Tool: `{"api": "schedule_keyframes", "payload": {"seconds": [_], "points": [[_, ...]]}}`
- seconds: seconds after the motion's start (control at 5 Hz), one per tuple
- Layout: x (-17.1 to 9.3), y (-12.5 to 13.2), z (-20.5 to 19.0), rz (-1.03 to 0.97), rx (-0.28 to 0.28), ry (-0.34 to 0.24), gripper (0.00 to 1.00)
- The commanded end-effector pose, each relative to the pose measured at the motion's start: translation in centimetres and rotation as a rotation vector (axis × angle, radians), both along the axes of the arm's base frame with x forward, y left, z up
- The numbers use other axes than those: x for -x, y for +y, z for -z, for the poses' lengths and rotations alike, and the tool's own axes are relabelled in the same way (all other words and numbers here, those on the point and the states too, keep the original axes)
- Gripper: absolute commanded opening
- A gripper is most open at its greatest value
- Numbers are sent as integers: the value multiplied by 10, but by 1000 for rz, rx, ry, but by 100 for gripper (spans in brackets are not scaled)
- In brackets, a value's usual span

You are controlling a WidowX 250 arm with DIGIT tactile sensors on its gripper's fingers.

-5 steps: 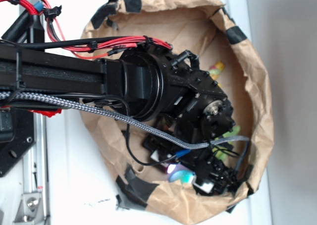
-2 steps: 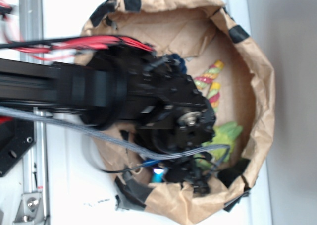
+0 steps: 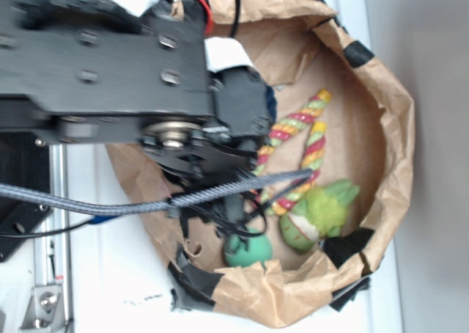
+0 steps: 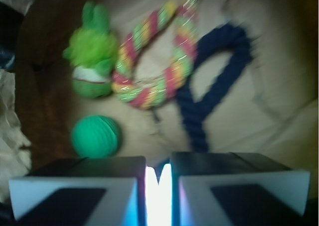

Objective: Grab the green ball.

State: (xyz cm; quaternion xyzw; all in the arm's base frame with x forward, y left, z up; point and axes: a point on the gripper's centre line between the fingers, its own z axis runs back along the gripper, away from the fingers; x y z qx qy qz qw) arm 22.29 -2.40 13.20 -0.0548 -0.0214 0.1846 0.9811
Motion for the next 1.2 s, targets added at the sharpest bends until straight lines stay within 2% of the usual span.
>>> {"api": "schedule_keyframes", "payload": {"seconds": [0.0,0.2,0.4,0.6,0.8,1.0], "points": [[-3,26,-17,-143,61,-82,100],[-16,13,9,-194,168,-62,100],[-31,-10,30,-229,190,-43,100],[-44,-44,55,-255,261,59,100],[-44,-69,70,-243,262,156,100],[-31,-96,89,-201,279,272,100]]}}
